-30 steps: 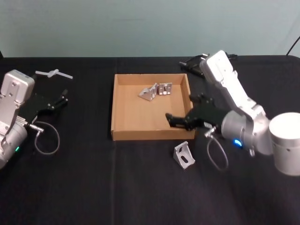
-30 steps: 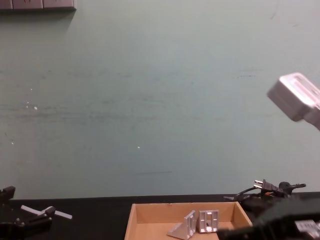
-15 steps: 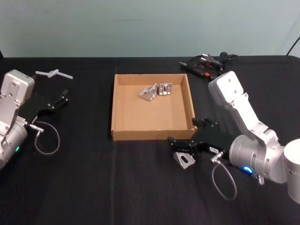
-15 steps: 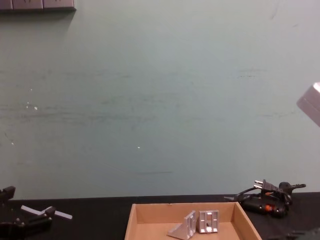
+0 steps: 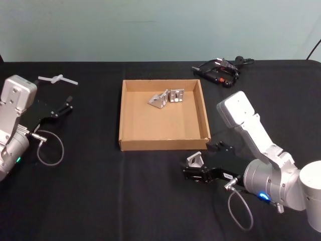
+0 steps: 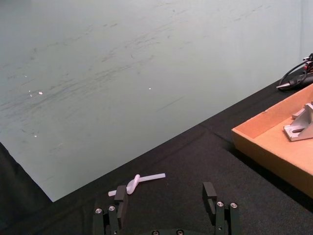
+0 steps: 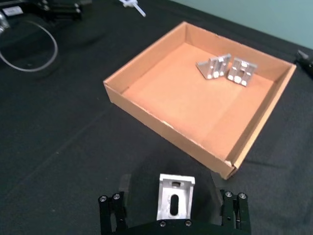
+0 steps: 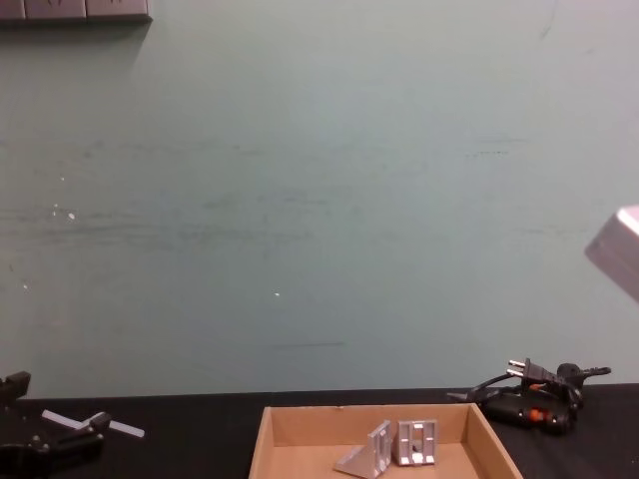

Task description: Use one hand to pick up the angle iron from the table and place it into the box.

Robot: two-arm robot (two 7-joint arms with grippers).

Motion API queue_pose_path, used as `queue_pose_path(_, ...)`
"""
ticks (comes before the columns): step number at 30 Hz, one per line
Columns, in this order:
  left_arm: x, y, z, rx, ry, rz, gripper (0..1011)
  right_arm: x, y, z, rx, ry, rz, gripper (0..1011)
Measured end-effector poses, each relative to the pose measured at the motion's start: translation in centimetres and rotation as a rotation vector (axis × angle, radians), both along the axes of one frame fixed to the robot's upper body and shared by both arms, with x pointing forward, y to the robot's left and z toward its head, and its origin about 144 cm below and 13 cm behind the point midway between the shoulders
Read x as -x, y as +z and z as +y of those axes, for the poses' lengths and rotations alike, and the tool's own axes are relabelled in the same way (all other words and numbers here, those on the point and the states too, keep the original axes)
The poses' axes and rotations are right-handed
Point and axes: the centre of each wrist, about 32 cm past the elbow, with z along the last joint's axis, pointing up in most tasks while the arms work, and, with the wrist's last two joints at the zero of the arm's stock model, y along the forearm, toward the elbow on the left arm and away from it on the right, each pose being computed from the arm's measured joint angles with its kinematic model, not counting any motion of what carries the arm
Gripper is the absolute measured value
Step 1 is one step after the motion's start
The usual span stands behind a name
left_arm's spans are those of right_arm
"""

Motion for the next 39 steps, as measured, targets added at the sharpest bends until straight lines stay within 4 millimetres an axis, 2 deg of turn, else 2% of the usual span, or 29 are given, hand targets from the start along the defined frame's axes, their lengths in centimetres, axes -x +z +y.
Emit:
queue_pose_path(12,0.0,0.0,0.0,0.000,0.000,0.000,1005,-0.1,-1.1,0.3,-0.003,-0.031,0.033,1000)
queue_pose_path(31,0.0,0.0,0.0,0.000,0.000,0.000,1005,-2.3,-2.5,0.8,-0.020,-0.028,0.040,1000)
queue_pose_path(39,0.0,0.0,0.0,0.000,0.000,0.000,1005,-2.6,-2.8,0.9,-0.026,-0.027,0.039,1000)
